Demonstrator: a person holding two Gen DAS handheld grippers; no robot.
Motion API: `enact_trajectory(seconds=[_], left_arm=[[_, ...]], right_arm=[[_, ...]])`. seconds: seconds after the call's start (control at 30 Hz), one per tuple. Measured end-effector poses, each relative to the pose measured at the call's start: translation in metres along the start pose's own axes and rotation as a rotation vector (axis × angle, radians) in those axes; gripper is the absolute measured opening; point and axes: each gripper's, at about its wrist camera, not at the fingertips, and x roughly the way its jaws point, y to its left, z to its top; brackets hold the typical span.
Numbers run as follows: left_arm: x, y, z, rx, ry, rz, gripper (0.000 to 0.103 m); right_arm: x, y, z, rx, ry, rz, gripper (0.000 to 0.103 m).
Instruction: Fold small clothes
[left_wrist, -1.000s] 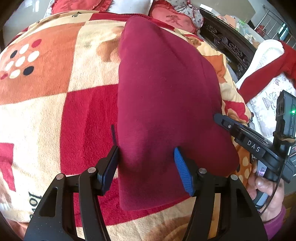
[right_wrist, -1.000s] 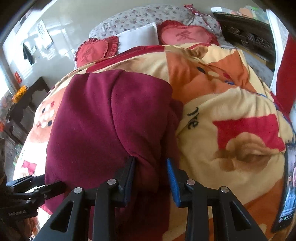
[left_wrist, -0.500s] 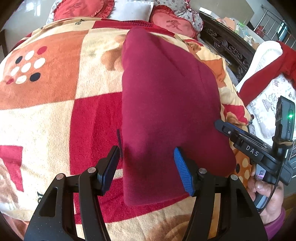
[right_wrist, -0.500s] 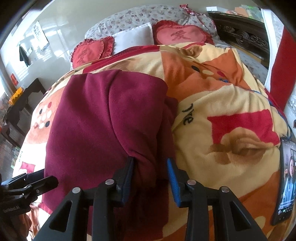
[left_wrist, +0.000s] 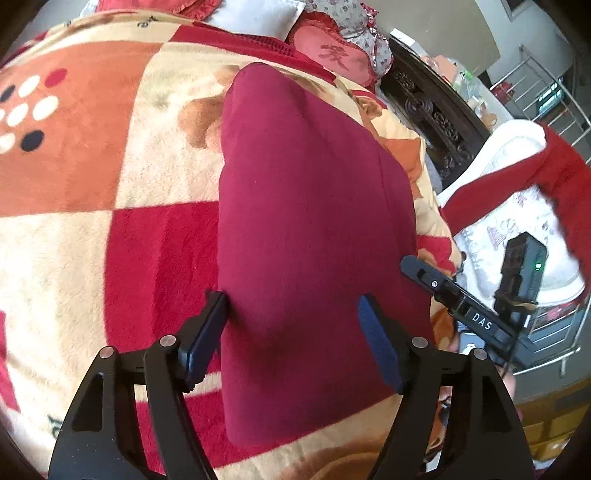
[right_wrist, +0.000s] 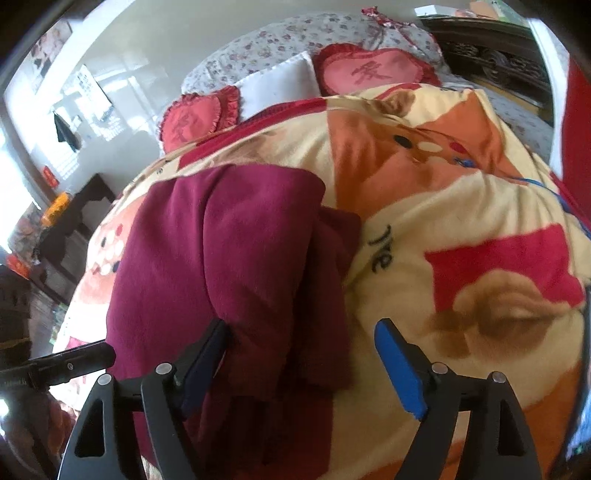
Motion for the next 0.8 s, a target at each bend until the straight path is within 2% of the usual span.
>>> enact_trajectory(seconds=[0.1,0.2,0.3,0.47,0.63,0.7,0.73,0.8], left_arm=[[0.006,0.004,0.006,-0.004,0.004,-0.02,0.079],[0.013,0.007,0.009,0.002,0.014,-0.029,0.08],[0.021,0.008,0.012,0.003,0.019,-0.041,0.084],[0.034,0.009,0.018,-0.011,0.034,-0.054,0.087],[0.04,0.009,0.022,-0.015,0.045,-0.057,0.087],[0.04,0.004,0.023,-0.011,0.042,-0.055,0.084],[0.037,0.003,0.022,-0.008,0.037,-0.053,0.081],[0.03,0.001,0.022,-0.001,0.026,-0.053,0.068]], right_arm=[[0.01,-0.009,0.008,0.023,0.013,0.061,0.084],[0.021,-0.017,0.015,0.06,0.031,0.149,0.084],[0.033,-0.02,0.019,0.074,0.044,0.198,0.084],[0.045,-0.02,0.021,0.115,0.052,0.244,0.084],[0.049,-0.011,0.021,0.11,0.041,0.241,0.084],[0.042,-0.005,0.02,0.083,0.011,0.229,0.063],[0.036,0.0,0.02,0.062,-0.009,0.219,0.058],[0.026,0.011,0.022,0.016,-0.024,0.182,0.046]])
